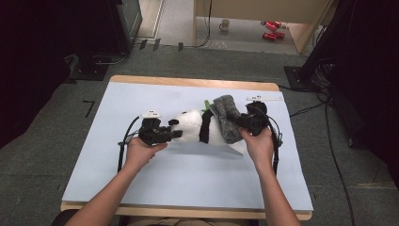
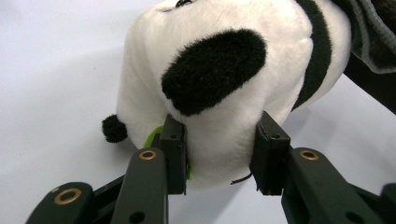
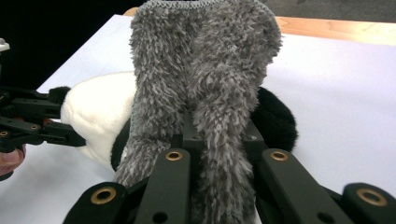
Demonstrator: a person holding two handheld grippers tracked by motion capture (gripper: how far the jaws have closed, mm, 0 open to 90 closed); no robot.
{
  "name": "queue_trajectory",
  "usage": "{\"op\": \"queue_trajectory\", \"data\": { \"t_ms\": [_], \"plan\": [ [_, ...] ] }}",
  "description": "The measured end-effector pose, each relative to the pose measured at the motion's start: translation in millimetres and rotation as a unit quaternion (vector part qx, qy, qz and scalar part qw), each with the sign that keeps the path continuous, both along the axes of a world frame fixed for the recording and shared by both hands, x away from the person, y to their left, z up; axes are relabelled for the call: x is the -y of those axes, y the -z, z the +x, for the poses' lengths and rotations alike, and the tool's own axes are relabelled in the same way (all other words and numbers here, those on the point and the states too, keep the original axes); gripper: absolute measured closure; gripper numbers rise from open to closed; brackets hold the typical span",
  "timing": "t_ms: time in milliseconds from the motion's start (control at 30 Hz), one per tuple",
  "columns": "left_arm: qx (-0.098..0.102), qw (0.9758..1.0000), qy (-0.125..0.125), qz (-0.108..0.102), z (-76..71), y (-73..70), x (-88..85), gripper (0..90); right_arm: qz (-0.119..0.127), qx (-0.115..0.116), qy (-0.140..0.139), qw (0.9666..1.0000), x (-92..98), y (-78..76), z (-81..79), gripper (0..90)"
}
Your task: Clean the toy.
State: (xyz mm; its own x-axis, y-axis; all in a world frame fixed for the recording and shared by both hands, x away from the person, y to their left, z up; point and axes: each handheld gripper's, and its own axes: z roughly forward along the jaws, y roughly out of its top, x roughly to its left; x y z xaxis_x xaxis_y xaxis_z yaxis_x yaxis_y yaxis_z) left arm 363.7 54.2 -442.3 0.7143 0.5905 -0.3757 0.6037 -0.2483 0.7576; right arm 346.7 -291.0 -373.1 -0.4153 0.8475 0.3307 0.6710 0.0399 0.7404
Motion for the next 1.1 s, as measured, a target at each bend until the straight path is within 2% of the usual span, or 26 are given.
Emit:
{"op": "queue_trajectory", "data": {
  "t_ms": [133, 233, 400, 600, 700, 800, 933, 1100],
  "plan": [
    [-0.005, 0.9999, 0.004, 0.007, 2.4, -2.6, -2.2, 63.1, 0.021, -0.006, 0.001, 0.9998, 8.7, 0.5, 1.0, 79.7],
    [-0.009, 0.9999, 0.003, 0.008, 2.7, -2.8, -3.2, 63.1, 0.025, -0.006, 0.008, 0.9996, 16.0, -0.2, 0.5, 79.5],
    [-0.018, 0.9998, 0.0, 0.005, 3.3, -2.2, -4.9, 63.1, 0.026, -0.006, 0.022, 0.9994, 26.0, -0.7, -0.9, 79.4],
    [-0.027, 0.9996, -0.007, 0.005, 6.0, -1.9, -11.1, 63.4, 0.013, -0.013, 0.047, 0.9987, 37.5, 1.2, -1.5, 79.5],
    [-0.034, 0.9994, -0.007, 0.002, 7.8, -1.7, -15.4, 63.3, 0.018, -0.018, 0.056, 0.9981, 45.5, 1.8, -2.1, 79.4],
    [-0.028, 0.9995, -0.006, 0.011, 5.7, -4.8, -17.2, 63.4, 0.042, -0.016, 0.047, 0.9979, 50.3, 2.1, -3.1, 79.1],
    [-0.039, 0.9992, -0.01, 0.008, 6.4, -6.7, -23.8, 63.4, 0.048, -0.012, 0.042, 0.9979, 48.8, 0.1, -5.1, 79.1],
    [-0.044, 0.999, -0.008, 0.002, 5.8, -7.6, -24.2, 63.7, 0.054, 0.011, 0.023, 0.9982, 37.8, -14.6, -11.8, 79.0]
  ]
}}
